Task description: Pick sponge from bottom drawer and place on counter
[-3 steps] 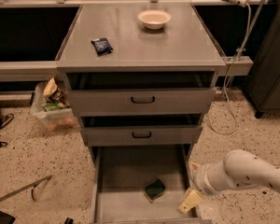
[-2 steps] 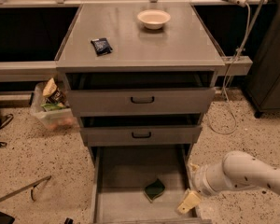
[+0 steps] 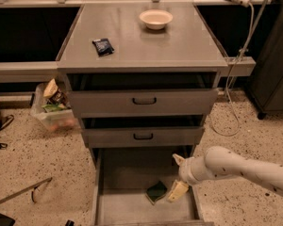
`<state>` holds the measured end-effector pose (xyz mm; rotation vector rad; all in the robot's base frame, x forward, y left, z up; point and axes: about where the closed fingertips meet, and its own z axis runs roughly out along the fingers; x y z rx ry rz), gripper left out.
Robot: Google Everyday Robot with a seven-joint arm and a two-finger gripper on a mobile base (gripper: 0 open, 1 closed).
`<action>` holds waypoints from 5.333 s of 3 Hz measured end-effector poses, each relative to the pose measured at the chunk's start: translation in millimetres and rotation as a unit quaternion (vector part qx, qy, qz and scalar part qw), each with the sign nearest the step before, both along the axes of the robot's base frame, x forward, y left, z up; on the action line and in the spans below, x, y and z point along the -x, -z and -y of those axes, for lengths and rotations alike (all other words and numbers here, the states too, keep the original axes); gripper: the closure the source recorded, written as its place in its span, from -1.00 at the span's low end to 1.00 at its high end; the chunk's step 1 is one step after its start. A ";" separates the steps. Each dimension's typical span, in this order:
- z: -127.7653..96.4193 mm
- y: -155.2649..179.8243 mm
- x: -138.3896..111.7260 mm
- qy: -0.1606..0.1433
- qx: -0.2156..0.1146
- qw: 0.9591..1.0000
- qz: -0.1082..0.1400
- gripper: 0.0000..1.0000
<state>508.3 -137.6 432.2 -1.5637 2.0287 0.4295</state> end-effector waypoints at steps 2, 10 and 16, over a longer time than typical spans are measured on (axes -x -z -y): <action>26.2 77.7 -85.9 0.001 0.037 0.999 0.003 -1.00; -32.3 257.1 -71.6 -0.195 -0.018 0.975 -0.108 -1.00; -23.0 325.3 -47.5 -0.175 -0.040 0.970 -0.162 0.02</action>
Offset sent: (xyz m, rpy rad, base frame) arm 0.1391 -0.0588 -0.1280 -0.1333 0.0174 -0.0342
